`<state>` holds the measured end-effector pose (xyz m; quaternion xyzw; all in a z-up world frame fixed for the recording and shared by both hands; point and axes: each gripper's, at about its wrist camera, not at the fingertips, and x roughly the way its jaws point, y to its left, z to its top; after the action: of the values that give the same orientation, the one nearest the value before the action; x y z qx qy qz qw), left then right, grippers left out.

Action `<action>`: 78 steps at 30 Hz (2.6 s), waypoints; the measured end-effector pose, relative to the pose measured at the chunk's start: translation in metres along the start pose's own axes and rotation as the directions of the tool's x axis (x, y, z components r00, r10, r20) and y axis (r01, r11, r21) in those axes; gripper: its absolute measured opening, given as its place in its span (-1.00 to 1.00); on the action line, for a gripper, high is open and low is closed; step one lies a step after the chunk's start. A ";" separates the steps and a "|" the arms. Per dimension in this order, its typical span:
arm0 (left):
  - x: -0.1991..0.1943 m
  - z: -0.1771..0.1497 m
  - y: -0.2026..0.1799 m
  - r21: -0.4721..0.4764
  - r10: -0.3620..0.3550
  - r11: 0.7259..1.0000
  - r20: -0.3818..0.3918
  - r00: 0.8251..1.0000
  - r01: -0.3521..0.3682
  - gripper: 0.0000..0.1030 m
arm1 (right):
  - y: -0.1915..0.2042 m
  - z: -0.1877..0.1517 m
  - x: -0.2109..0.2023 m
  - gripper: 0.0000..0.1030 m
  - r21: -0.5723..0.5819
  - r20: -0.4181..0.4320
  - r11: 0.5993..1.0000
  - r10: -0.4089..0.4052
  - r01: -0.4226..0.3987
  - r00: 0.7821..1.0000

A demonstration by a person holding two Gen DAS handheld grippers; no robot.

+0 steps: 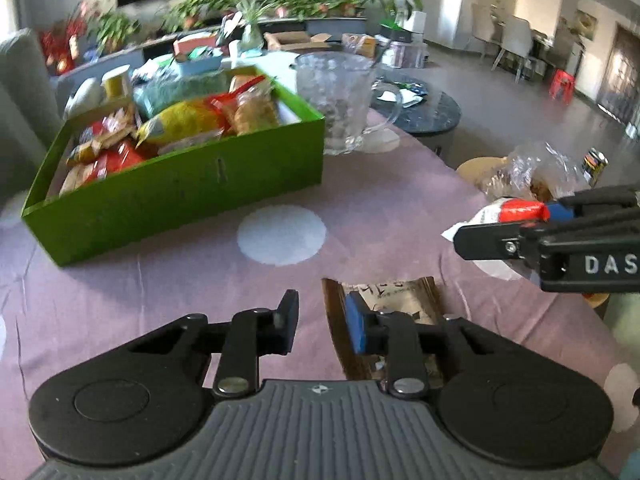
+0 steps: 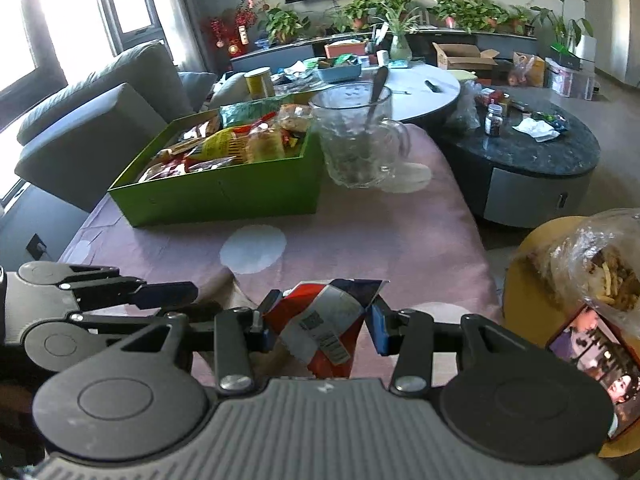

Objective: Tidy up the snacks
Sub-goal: 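Carry both held snacks into the green box and open both tools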

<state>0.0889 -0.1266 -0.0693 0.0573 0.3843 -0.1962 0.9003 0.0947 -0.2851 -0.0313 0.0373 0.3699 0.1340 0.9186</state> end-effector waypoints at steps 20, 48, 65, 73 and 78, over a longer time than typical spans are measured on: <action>0.010 -0.014 -0.040 0.378 0.036 0.925 -0.003 0.999 -0.032 0.66 | -0.005 -0.004 -0.006 0.53 0.022 0.004 1.000 -0.012 0.012 1.000; -0.004 0.021 -0.020 0.303 -0.078 0.950 0.001 0.997 0.074 -0.04 | -0.023 -0.001 -0.005 0.53 0.091 0.010 0.996 -0.026 0.025 1.000; -0.057 0.054 0.045 0.102 0.057 0.992 0.171 0.984 -0.076 -0.03 | 0.027 0.043 -0.012 0.53 -0.020 0.103 0.999 0.052 -0.050 0.993; -0.060 0.078 0.086 0.021 0.105 0.993 0.217 0.971 -0.112 -0.03 | 0.053 0.083 0.003 0.53 -0.063 0.152 0.994 0.101 -0.093 0.983; -0.045 0.101 0.116 0.001 0.139 0.990 0.225 0.964 -0.143 -0.03 | 0.059 0.116 0.032 0.53 -0.014 0.144 0.983 0.185 -0.185 0.972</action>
<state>0.1739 -0.0323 0.0277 0.0697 0.2734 -0.1403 0.9491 0.1838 -0.2162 0.0409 0.0810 0.2972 0.2158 0.9266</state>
